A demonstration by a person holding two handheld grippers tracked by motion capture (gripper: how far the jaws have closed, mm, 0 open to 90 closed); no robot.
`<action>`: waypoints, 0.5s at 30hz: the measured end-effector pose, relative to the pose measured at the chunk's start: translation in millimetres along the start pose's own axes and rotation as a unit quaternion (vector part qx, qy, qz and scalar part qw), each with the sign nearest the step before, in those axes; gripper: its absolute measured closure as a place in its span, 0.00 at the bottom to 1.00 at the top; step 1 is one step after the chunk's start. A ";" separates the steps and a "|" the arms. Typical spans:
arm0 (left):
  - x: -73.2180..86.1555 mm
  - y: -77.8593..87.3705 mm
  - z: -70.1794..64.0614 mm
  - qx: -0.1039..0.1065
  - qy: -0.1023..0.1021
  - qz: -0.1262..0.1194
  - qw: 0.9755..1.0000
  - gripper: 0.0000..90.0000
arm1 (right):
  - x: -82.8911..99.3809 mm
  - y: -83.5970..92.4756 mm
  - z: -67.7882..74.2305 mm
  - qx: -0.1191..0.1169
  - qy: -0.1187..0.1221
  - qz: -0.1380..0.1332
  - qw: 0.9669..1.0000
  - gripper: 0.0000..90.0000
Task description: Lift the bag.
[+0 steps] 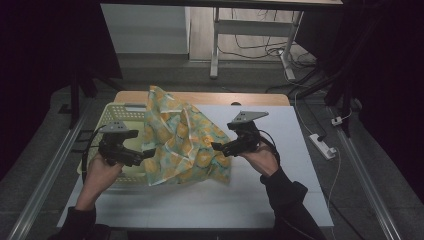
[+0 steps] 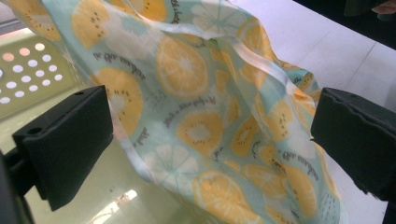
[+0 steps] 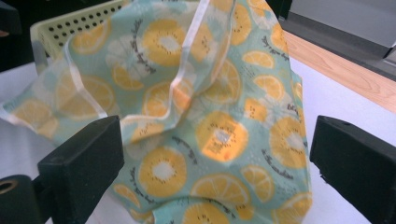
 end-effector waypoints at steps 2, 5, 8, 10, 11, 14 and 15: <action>5.6 0.3 -0.3 0.001 0.002 -0.001 1.000 0.00 | 3.1 1.7 0.3 0.008 0.006 0.001 1.000 0.02; 12.9 2.4 -0.6 -0.003 0.004 -0.001 1.000 0.00 | 9.1 6.0 -0.2 0.013 0.015 0.005 1.000 0.01; 18.7 7.1 -1.6 -0.009 0.010 -0.006 1.000 0.00 | 15.2 10.9 -0.3 0.018 0.016 0.005 1.000 0.00; 22.6 11.1 -2.8 -0.012 0.012 -0.009 1.000 0.00 | 18.5 15.1 0.4 0.022 0.016 0.004 1.000 0.00; 24.8 13.3 -3.5 -0.013 0.012 -0.010 1.000 0.00 | 20.0 17.4 0.9 0.024 0.016 0.002 1.000 0.00; 31.3 19.2 -6.1 -0.017 0.017 -0.012 1.000 0.00 | 24.3 24.5 2.6 0.028 0.013 -0.004 1.000 0.00; 33.7 21.2 -7.3 -0.018 0.017 -0.012 1.000 0.00 | 25.7 26.7 3.2 0.030 0.011 -0.006 0.999 0.00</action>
Point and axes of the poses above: each handheld gripper's, and its own axes: y roughly backward along the jaws, x roughly out of its underside, z roughly to its left, the point moved 4 cm from there along -y, roughly forward along the jaws, and after that the axes turned 4 degrees about -z, right-handed, at the moved point
